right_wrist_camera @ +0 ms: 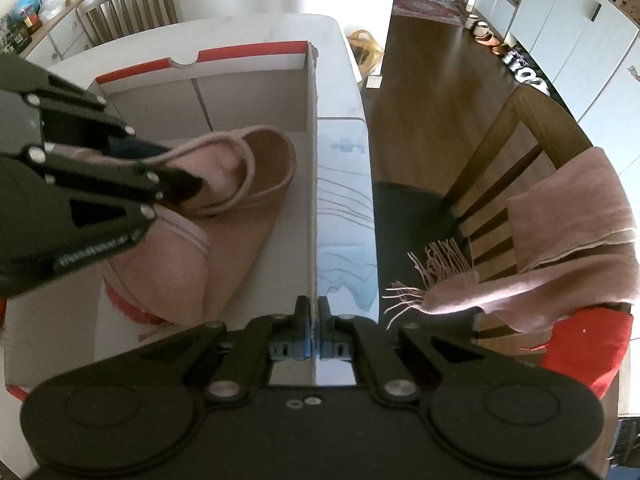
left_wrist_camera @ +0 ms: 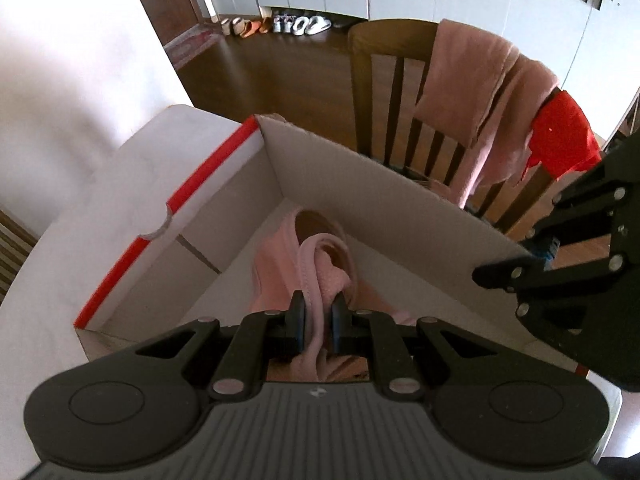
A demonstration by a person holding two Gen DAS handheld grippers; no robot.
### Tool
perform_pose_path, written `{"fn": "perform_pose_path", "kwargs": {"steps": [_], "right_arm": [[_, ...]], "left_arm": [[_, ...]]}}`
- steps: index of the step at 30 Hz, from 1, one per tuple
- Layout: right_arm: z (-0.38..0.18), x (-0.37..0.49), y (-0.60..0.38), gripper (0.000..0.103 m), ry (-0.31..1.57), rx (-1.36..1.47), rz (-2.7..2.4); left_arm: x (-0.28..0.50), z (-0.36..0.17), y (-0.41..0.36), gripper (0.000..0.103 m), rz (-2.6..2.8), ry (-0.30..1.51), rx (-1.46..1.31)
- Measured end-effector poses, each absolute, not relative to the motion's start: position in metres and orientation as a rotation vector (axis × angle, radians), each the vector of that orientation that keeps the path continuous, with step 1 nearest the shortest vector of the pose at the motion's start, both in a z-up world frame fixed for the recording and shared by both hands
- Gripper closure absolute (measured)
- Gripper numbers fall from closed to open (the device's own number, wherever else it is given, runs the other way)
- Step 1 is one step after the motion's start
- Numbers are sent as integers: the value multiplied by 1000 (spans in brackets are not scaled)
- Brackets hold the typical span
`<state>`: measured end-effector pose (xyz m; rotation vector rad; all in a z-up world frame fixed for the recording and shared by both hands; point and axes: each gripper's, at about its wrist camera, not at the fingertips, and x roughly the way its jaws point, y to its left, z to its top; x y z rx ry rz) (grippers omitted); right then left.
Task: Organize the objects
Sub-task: 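Open the left gripper to release the garment into the box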
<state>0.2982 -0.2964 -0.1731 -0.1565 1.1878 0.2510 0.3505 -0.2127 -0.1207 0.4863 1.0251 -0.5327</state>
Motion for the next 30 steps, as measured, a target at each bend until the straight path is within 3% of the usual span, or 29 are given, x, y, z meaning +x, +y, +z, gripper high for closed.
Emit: {"fn": "perform_pose_path", "kwargs": {"steps": [3, 6, 9, 10, 11, 30], "right_arm": [[-173, 298, -295, 102, 1189, -163, 251], [-173, 298, -295, 102, 1189, -164, 251], [-173, 298, -295, 102, 1190, -164, 250], [-173, 298, -295, 101, 1190, -164, 251], [-173, 298, -295, 101, 1190, -164, 251], [-174, 298, -297, 100, 1196, -189, 250]], "left_arm": [[349, -119, -212, 91, -534, 1021, 478], [347, -117, -210, 83, -535, 1021, 471], [344, -114, -208, 59, -535, 1013, 465], [343, -113, -207, 43, -533, 1006, 463], [341, -111, -206, 36, -528, 998, 459], [297, -48, -154, 36, -501, 900, 326]]}}
